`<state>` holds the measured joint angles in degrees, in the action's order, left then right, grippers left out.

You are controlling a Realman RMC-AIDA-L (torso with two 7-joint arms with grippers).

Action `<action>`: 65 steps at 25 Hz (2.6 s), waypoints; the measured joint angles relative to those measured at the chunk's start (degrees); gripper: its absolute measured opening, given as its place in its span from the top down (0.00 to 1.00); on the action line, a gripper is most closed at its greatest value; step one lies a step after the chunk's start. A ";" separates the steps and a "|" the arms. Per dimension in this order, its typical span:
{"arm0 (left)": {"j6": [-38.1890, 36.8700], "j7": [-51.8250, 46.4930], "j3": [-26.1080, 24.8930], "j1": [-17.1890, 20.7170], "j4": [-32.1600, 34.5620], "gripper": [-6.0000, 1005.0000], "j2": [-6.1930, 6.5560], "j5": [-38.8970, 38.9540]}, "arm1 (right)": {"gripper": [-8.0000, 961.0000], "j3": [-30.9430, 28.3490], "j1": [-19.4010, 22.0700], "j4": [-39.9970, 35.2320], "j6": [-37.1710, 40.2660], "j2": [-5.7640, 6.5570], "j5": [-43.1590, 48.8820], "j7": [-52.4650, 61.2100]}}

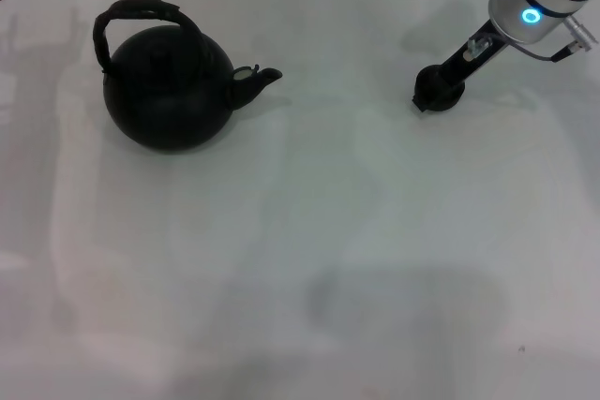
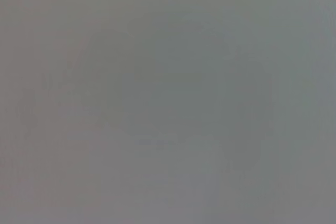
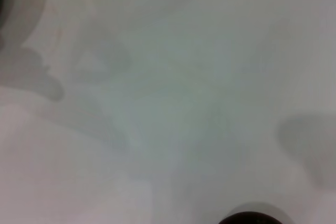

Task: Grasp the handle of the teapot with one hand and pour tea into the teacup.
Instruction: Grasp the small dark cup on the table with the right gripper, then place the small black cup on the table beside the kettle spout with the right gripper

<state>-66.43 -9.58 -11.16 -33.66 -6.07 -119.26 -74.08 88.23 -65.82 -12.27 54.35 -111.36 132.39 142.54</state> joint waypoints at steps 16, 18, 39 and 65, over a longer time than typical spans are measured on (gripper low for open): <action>-0.03 0.00 -1.49 0.10 -0.06 0.12 0.09 -0.01 | 0.24 0.53 1.79 -17.62 8.19 -2.40 1.47 -2.57; 0.01 0.00 -1.49 0.09 0.07 0.12 0.09 -0.01 | 0.24 1.99 0.50 -17.71 8.60 -3.98 2.71 -3.12; -0.03 0.00 -1.49 -0.04 0.23 0.13 0.08 -0.01 | 0.21 26.63 -0.83 -22.22 6.20 -4.82 -11.97 -2.88; -0.03 0.00 -2.87 -0.18 0.26 0.12 0.14 0.00 | 0.19 30.69 -0.30 -22.25 3.51 -4.83 -13.39 -3.41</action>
<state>-66.46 -9.57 -14.03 -33.84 -5.81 -119.13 -74.09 118.92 -66.11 -34.53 57.86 -116.19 119.00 139.13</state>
